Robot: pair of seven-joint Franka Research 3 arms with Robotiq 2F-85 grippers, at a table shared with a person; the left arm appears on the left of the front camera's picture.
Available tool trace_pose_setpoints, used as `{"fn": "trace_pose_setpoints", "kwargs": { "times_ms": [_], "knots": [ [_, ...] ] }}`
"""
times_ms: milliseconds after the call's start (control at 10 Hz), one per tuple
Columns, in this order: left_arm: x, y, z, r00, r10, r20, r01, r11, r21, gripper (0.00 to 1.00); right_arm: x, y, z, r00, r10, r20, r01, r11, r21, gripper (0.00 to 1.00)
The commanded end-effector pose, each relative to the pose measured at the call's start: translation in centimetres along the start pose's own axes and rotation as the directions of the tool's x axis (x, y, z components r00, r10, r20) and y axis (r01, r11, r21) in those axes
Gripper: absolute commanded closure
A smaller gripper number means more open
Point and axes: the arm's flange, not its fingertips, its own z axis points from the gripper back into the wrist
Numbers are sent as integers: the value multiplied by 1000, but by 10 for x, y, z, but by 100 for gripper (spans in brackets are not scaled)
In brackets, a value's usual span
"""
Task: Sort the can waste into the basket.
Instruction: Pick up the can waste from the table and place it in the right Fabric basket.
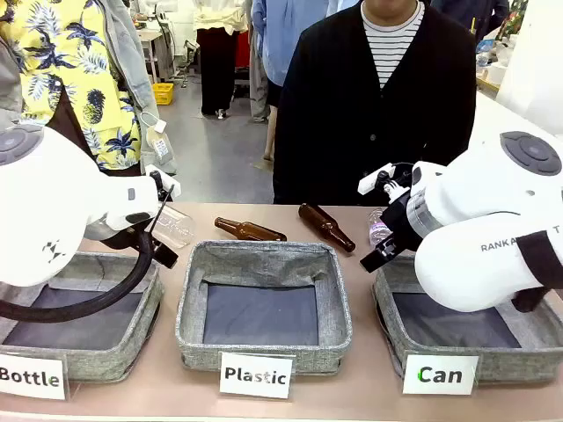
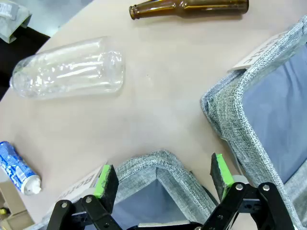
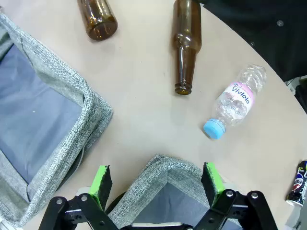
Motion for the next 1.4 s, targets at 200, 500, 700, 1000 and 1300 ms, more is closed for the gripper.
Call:
{"fn": "trace_pose_setpoints", "kwargs": {
  "times_ms": [200,500,700,1000,1300],
  "knots": [
    [0,0,0,1000,0,0,0,1000,0,0,0,0,0,1000,0,0,0,1000,0,0],
    [0,0,0,1000,0,0,0,1000,0,0,0,0,0,1000,0,0,0,1000,0,0],
    [0,0,0,1000,0,0,0,1000,0,0,0,0,0,1000,0,0,0,1000,0,0],
    [0,0,0,1000,0,0,0,1000,0,0,0,0,0,1000,0,0,0,1000,0,0],
    [0,0,0,1000,0,0,0,1000,0,0,0,0,0,1000,0,0,0,1000,0,0]
  ]
}}
